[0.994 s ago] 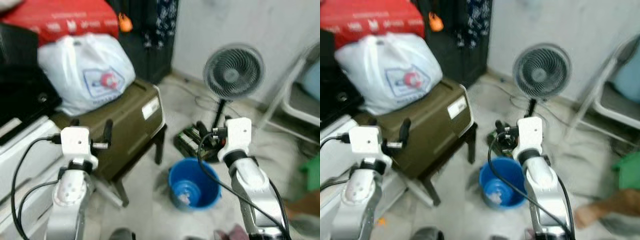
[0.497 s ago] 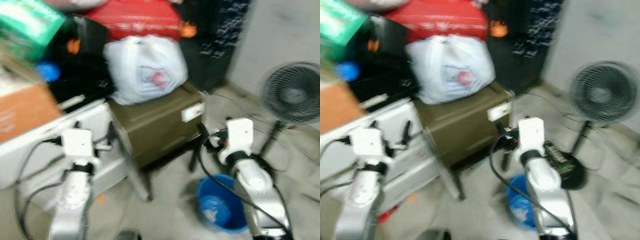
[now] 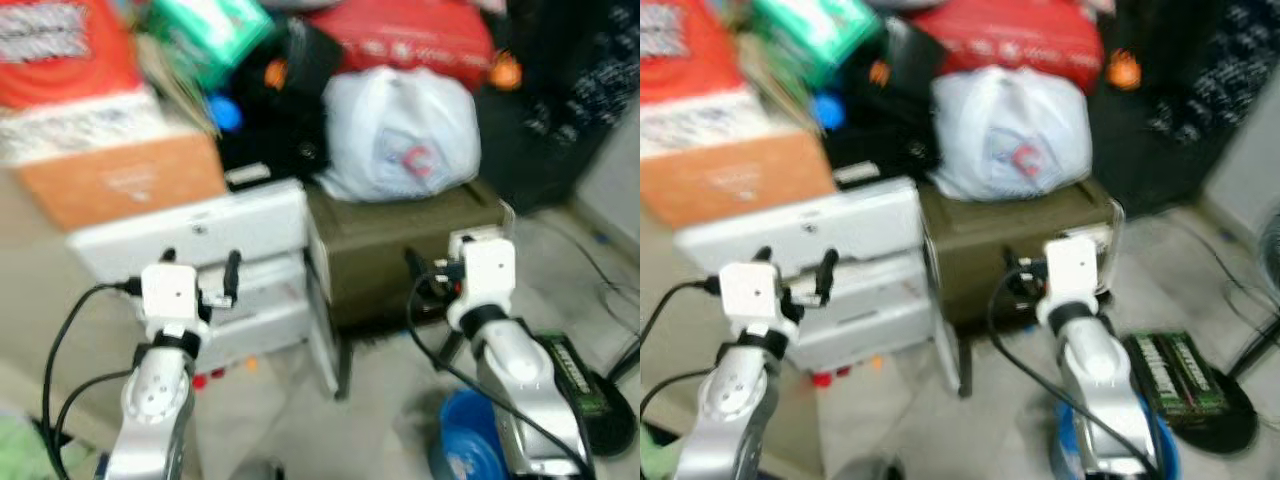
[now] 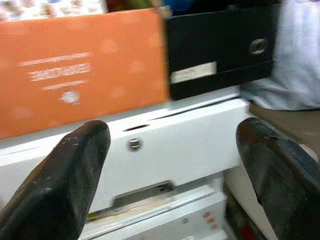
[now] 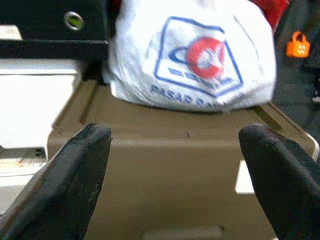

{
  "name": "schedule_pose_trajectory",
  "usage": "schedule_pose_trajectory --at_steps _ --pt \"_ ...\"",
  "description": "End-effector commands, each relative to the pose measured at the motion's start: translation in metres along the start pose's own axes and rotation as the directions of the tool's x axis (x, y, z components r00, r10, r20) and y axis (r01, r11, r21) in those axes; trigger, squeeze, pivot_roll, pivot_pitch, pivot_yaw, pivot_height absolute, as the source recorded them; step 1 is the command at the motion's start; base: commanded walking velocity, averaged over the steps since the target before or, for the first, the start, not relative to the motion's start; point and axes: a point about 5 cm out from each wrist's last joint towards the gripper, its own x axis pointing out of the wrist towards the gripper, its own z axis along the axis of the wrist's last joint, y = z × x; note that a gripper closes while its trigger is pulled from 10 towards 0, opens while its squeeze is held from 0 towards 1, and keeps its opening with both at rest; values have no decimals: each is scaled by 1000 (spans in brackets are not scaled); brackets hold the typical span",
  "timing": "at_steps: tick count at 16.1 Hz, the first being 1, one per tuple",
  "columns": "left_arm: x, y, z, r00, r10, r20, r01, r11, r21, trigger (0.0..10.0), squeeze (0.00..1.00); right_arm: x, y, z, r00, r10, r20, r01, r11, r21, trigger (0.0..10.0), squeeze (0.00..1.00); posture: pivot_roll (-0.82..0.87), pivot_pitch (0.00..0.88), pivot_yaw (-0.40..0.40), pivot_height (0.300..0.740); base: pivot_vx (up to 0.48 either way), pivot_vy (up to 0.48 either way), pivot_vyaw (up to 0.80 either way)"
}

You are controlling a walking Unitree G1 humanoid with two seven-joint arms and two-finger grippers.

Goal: Clean up the room

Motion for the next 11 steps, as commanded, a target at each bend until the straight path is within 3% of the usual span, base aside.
schedule_pose_trajectory --at_steps 1,3,6,11 --pt "0 4 2 1000 14 1 -14 1000 15 10000 0 2 4 0 1000 7 0 -7 1000 15 10000 0 -86 0 -10 740 0 0 800" --pt "1 1 2 1000 -23 5 23 1000 0 10000 0 2 5 0 1000 2 0 -2 999 42 10000 0 -87 0 -8 740 0 0 750" --pt "0 -4 6 996 -83 27 84 996 -14 10000 0 2 3 0 1000 -3 3 3 999 40 10000 0 -87 0 -7 740 0 0 0" --pt "-1 -6 7 993 -110 36 111 994 -25 10000 0 3 4 -2 1000 -6 -11 7 998 60 10000 0 -88 0 -9 740 338 0 0"
